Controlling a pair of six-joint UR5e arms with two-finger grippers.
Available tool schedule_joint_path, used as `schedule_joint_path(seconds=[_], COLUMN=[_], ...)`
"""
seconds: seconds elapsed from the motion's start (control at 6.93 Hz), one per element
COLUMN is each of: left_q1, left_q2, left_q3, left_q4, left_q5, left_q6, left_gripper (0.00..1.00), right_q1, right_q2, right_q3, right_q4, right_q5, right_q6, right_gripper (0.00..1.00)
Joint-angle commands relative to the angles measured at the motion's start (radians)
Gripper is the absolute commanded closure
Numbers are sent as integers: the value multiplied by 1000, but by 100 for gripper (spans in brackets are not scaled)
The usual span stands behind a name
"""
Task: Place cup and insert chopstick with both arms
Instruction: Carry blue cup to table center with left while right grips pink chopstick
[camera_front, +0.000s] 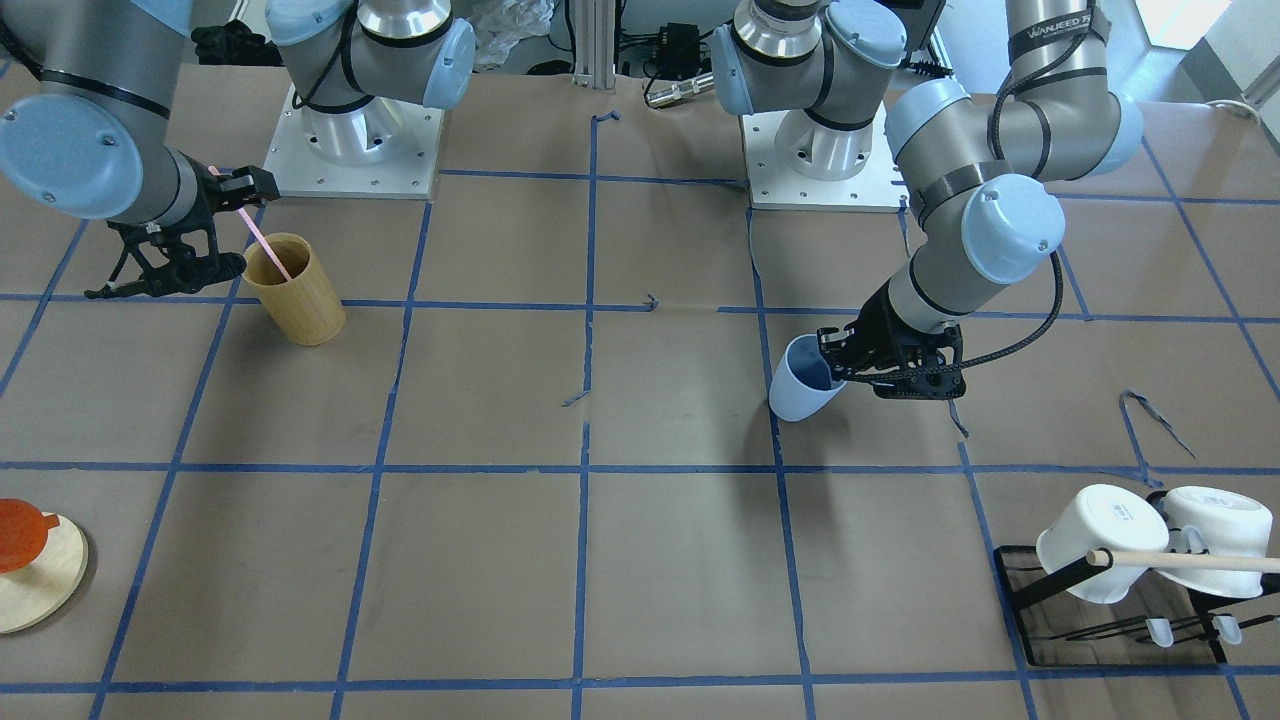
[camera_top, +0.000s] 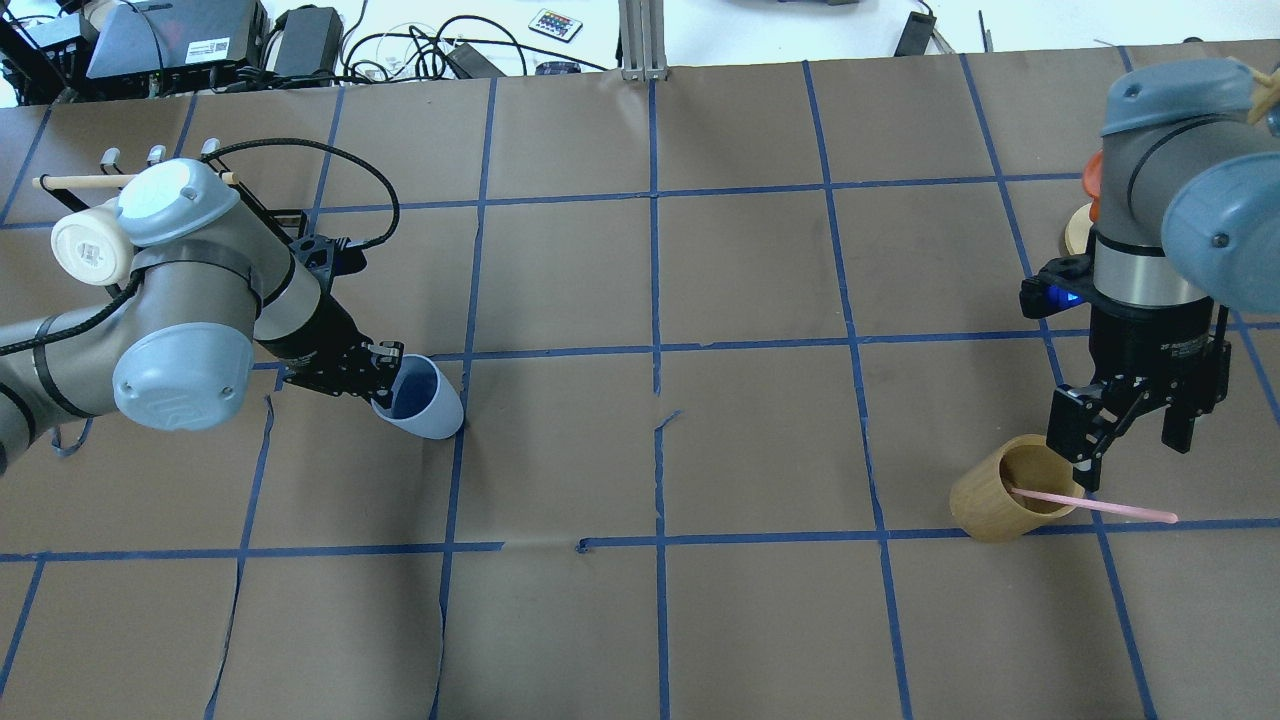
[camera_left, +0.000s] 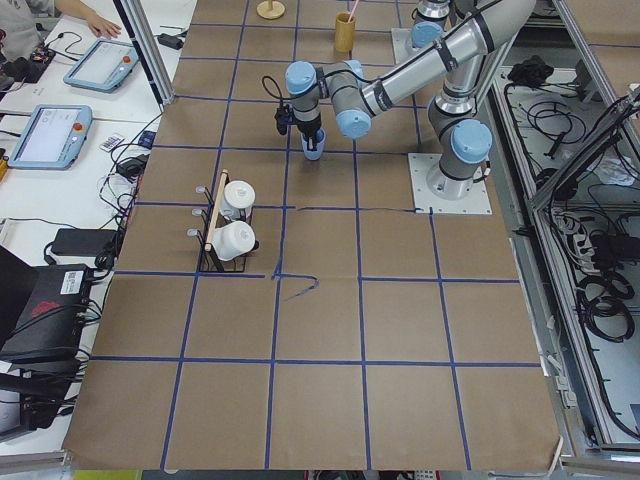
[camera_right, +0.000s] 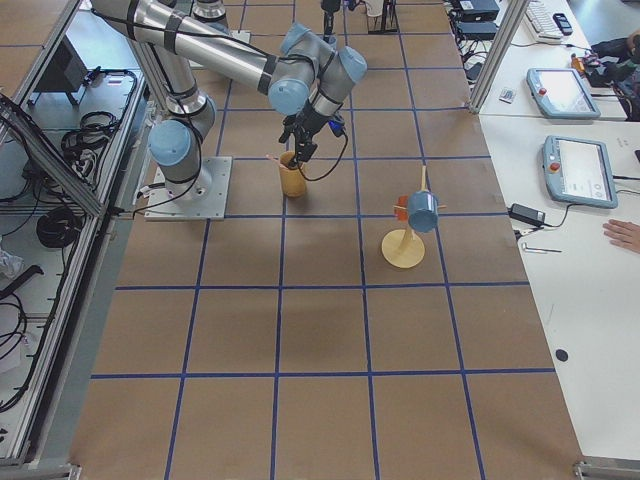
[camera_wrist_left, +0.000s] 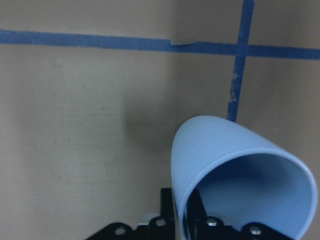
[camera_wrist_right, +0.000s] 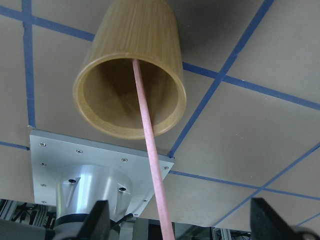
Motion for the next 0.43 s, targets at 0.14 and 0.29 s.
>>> schedule_joint_path(seconds=[0.14,0.29], left_q1=[-206,-321], left_q2=[14,0], left_q3=[51,73], left_q4=[12,41], left_q5=[5,6], left_q6=[-254,-430], left_gripper=[99,98], right_q1=[1,1], right_q2=[-28,-32], right_q3=[69,90], right_q4=[3,3], right_q5=[2,-1], right_q6=[12,12], right_gripper=[18,22])
